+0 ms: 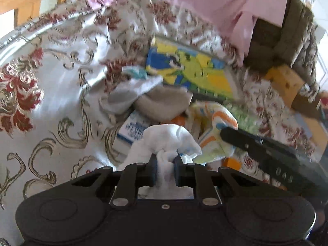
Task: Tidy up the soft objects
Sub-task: 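Carry both cloths onto the painted tray and open both tools to release them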
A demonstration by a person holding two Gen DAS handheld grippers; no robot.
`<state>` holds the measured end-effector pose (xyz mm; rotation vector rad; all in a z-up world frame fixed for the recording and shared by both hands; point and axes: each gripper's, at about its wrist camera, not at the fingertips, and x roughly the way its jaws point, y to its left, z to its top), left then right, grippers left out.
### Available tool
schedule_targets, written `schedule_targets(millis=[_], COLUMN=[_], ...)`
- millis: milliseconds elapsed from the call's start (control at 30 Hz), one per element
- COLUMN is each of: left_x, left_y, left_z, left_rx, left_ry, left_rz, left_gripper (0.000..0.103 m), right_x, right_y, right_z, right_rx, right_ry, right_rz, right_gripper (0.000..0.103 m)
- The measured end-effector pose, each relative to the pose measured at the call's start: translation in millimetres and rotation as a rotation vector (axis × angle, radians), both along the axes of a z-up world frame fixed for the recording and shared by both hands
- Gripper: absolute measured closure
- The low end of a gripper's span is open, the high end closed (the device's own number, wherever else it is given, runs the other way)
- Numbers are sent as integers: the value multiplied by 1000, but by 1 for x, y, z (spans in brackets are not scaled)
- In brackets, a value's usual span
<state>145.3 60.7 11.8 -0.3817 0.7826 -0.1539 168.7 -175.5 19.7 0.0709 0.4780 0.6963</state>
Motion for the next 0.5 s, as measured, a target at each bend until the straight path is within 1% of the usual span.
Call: schedule_targets(millis=[133, 233, 300, 400, 500], left_x=[-1, 7, 16, 36, 65], left_y=[1, -2, -5, -8, -11], left_z=[22, 38, 48, 59, 68], left_rx=[-26, -38, -36, -56, -74], left_ry=[-82, -126, -150, -175, -203], left_rz=[29, 20, 11, 1, -9], left_gripper=[86, 86, 86, 86, 86], right_x=[-8, -6, 0, 14, 35], right_y=[-6, -13, -20, -32, -43], right_z=[17, 31, 40, 54, 64], right_rx=[26, 59, 90, 126, 143], right_ry=[-58, -80, -81, -87, -88], right_rz=[-2, -9, -16, -36, -53], right_gripper=[92, 92, 92, 92, 92])
